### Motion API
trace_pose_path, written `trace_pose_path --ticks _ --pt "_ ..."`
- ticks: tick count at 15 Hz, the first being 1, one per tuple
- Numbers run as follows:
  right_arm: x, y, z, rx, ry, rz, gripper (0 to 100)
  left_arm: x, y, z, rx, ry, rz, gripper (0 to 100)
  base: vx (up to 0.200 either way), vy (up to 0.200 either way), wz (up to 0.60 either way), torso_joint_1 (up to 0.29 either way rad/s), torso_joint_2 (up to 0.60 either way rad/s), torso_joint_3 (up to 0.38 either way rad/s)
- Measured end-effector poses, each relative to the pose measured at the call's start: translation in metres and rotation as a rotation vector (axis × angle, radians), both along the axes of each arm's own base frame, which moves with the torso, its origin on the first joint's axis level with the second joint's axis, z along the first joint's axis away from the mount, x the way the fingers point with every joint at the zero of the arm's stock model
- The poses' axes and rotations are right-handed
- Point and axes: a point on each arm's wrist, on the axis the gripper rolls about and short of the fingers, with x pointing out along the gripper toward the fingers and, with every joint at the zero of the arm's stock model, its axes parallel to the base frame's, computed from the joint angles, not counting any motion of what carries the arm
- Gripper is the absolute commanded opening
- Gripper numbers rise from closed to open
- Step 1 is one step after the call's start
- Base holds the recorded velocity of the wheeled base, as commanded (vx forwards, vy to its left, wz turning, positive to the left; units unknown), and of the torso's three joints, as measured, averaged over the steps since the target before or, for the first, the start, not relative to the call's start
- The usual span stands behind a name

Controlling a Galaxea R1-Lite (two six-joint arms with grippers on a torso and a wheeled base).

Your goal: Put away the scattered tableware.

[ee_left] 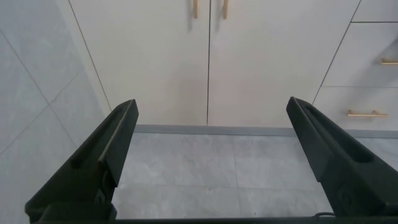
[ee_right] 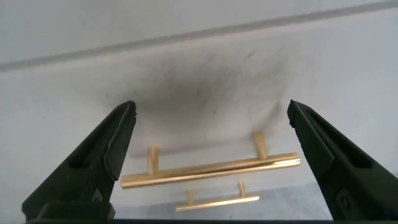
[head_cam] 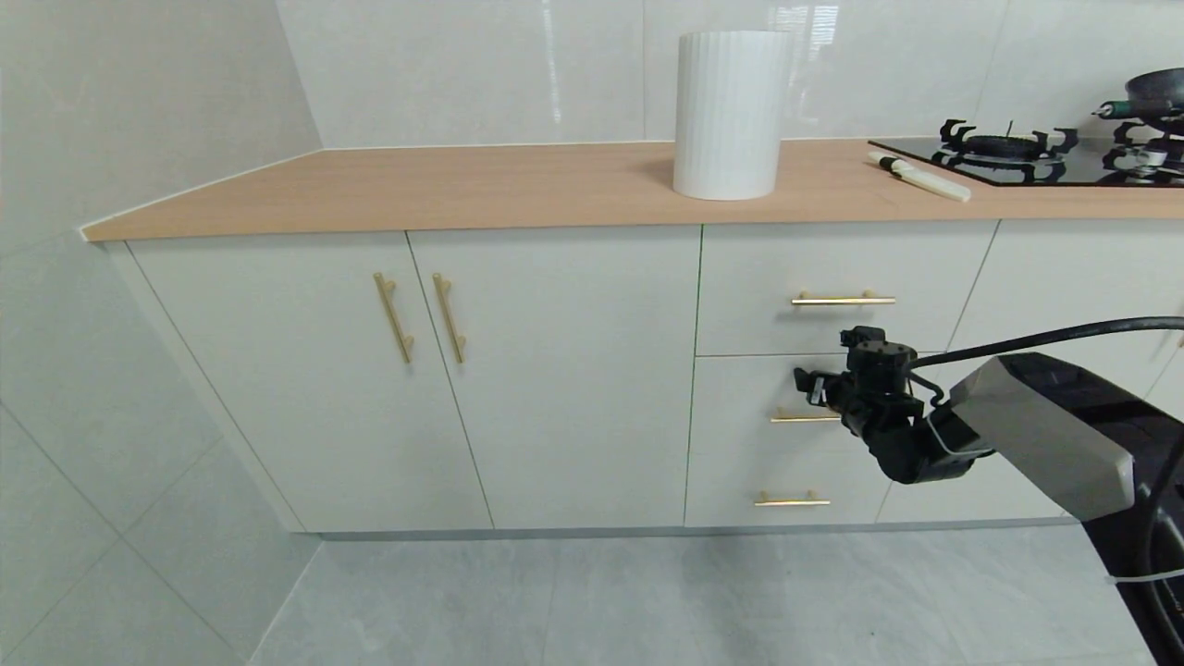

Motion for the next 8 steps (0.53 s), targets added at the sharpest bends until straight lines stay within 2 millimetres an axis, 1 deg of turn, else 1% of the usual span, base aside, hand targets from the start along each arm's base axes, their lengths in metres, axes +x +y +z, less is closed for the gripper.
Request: trace_pose_path --ticks 2,3,4,5,8 --pt "-0.010 -0.001 0.024 0.008 -0.063 -0.013 100 0.000 0.000 0.000 0.000 0.000 0.000 100 0.000 0.000 0.00 0.000 0.00 0.000" --pt "-0.019 -0.001 0.038 0.010 -0.085 -0.013 100 0.000 0.000 0.000 0.000 0.000 -0.001 100 0.000 0.000 0.00 0.000 0.00 0.000" --pt "-0.032 0.000 0.053 0.012 -0.105 -0.012 100 0.000 0.000 0.000 0.000 0.000 0.000 100 0.000 0.000 0.00 0.000 0.00 0.000" --pt "-0.049 -0.001 0.070 0.014 -0.123 -0.011 100 0.000 0.000 0.000 0.000 0.000 0.000 100 0.000 0.000 0.00 0.000 0.00 0.000" --pt "-0.120 -0.009 0.122 0.002 -0.156 -0.006 100 0.000 0.000 0.000 0.000 0.000 0.000 100 0.000 0.000 0.00 0.000 0.00 0.000"
